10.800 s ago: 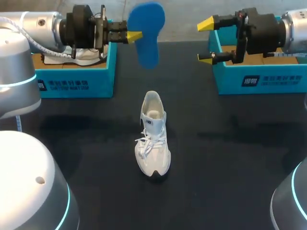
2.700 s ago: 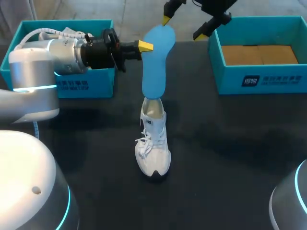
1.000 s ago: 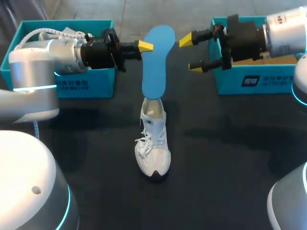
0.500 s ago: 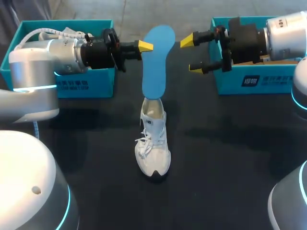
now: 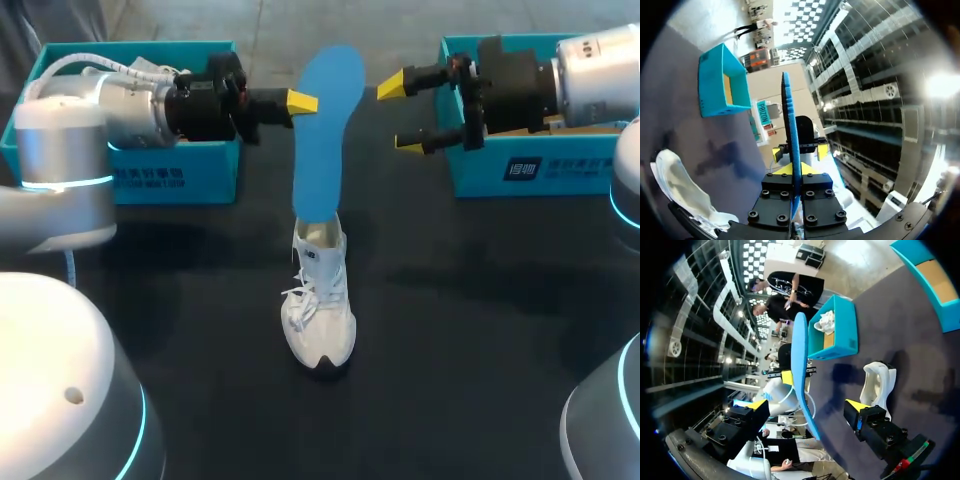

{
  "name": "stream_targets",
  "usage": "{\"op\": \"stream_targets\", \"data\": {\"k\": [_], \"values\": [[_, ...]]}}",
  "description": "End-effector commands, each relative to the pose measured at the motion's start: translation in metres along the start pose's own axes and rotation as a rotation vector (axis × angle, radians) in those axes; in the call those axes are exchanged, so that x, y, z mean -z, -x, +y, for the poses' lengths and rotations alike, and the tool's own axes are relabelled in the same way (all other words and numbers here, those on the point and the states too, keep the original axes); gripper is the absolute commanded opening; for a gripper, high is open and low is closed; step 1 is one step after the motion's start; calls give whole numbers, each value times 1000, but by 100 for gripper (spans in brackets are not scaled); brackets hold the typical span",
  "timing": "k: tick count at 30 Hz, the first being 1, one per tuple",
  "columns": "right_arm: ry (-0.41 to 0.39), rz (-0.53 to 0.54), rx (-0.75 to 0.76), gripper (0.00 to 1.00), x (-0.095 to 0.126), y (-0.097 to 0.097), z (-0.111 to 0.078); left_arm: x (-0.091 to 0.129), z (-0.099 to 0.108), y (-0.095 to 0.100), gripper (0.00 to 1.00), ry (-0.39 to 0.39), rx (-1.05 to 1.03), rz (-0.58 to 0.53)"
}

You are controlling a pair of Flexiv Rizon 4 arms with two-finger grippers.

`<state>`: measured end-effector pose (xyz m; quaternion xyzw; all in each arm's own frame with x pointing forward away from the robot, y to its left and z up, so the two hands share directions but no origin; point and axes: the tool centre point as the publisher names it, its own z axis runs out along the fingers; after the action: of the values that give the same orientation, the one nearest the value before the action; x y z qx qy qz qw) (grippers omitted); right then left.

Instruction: Take the shoe out of the shoebox, open the shoe tongue, remove and reinsert the insole, then place the shoe into the shoebox

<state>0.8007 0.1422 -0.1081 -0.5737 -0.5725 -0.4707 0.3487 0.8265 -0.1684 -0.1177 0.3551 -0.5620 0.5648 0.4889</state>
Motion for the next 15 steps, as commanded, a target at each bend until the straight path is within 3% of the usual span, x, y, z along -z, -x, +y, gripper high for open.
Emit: {"op": "stream_targets", "data": {"k": [1, 15], "values": [[0, -1, -1, 100, -3, 0, 1, 8, -3, 3, 0, 41, -311, -24], [0, -1, -1, 100, -3, 0, 1, 13, -17, 4, 0, -74, -1005, -17]]}}
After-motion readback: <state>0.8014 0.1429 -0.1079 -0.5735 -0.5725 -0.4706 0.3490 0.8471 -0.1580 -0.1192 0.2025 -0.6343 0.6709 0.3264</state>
